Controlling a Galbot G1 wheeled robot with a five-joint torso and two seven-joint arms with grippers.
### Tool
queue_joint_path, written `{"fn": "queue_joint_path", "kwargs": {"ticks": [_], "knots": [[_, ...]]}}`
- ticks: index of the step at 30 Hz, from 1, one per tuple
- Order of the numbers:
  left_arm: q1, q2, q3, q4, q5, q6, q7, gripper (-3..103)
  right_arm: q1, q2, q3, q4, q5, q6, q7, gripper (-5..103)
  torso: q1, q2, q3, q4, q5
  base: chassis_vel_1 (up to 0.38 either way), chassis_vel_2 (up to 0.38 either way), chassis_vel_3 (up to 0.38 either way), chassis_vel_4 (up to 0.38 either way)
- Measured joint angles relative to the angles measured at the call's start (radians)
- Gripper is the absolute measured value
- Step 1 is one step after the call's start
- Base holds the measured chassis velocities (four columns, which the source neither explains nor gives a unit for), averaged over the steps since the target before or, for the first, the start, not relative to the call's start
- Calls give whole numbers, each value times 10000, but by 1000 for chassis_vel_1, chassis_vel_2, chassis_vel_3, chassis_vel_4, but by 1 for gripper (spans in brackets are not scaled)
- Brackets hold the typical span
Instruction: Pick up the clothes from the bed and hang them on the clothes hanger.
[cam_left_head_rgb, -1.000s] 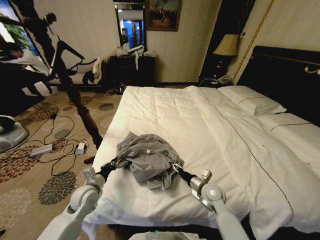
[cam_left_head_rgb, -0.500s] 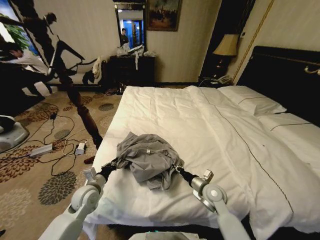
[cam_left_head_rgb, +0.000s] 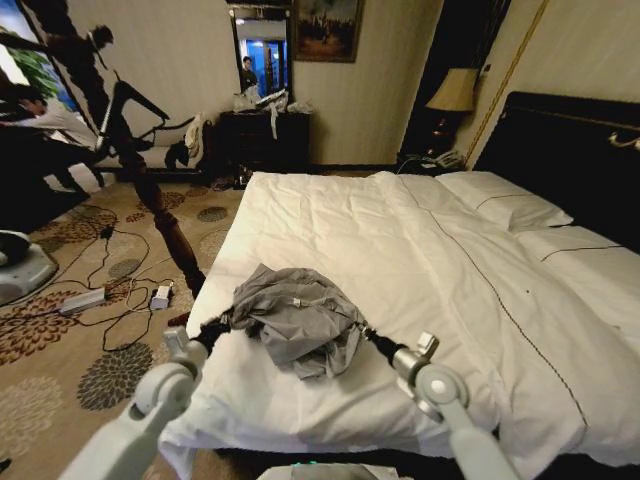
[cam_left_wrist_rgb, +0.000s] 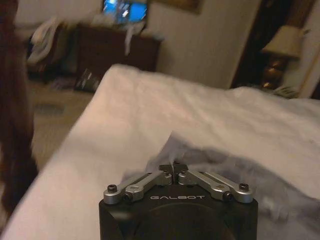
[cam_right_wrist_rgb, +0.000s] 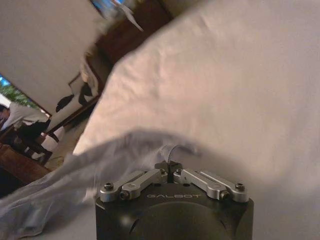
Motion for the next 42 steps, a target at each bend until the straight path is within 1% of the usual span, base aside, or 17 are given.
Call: {"fn": "queue_joint_path", "kwargs": {"ticks": [4,6,9,10,17,20,26,27,30,31,32,34,36,37,38,40,42], "knots": [[-524,1390,-363,-607,-614,93,-6,0,431,-1278,362,364,-214,403,-109,0,0,1,0,3,2,0,0,0,0],[-657,1535,-396,-649,-717,107,-7,0,508,-1403,406,377,-216,430,-120,0,0,1,0,1,3,0,0,0,0],[-1975,2359,-390,-655,-1586,257,-67,0,1459,-2341,601,416,-92,575,-167,0,0,1,1,-5,3,0,0,0,0],[-1975,2359,-390,-655,-1586,257,-67,0,1459,-2341,601,416,-92,575,-167,0,0,1,1,-5,3,0,0,0,0],[-3731,3810,-629,-684,-3238,436,-321,0,4237,-3579,-206,-30,716,725,-29,0,2,1,1,11,3,0,0,0,0],[-5308,4475,-544,-429,-4080,611,-377,0,6049,-4205,-756,-408,1166,835,-55,0,3,0,2,-4,2,0,0,0,0],[-7292,5468,-341,275,-5189,758,-202,0,7666,-4851,-1032,-923,1667,967,-177,0,1,1,0,1,0,0,0,0,0],[-7292,5468,-341,275,-5189,758,-202,0,7666,-4851,-1032,-923,1667,967,-177,0,1,1,0,1,0,0,0,0,0],[-10025,5448,1673,1203,-5567,876,-69,0,8660,-5052,-1275,-1207,1930,1023,-249,0,-2,1,-1,9,2,0,0,0,0],[-11383,5135,2892,1529,-5643,1021,-183,0,8909,-5135,-1335,-1343,1946,1056,-312,0,-2,0,-1,11,-5,0,0,0,0],[-11383,5135,2892,1529,-5643,1021,-183,0,8909,-5135,-1335,-1343,1946,1056,-312,0,-2,0,-1,11,-5,0,0,0,0],[-13856,4249,4794,2077,-5670,1229,-537,0,9258,-5216,-1476,-1628,1943,1143,-382,0,1,0,1,-3,-12,0,0,0,0],[-15372,3536,5832,2431,-5672,1388,-769,0,9449,-5228,-1571,-1815,1940,1208,-383,0,2,-1,2,-10,11,0,0,0,0],[-15372,3536,5832,2431,-5672,1388,-769,0,9449,-5228,-1571,-1815,1940,1208,-383,0,2,-1,2,-10,11,0,0,0,0],[-16091,3279,6254,2545,-5649,1435,-823,0,9464,-5271,-1568,-1843,1941,1237,-380,0,5,-2,3,-17,14,0,0,0,0],[-16783,3243,6417,2401,-5606,1453,-842,0,9066,-5553,-1077,-1609,2035,1243,-377,0,7,-3,4,-7,21,0,0,0,0],[-16819,3752,5719,1768,-5742,1463,-815,0,8274,-6088,-232,-893,2320,1254,-382,0,7,-2,2,-8,-2,0,0,0,0]]}}
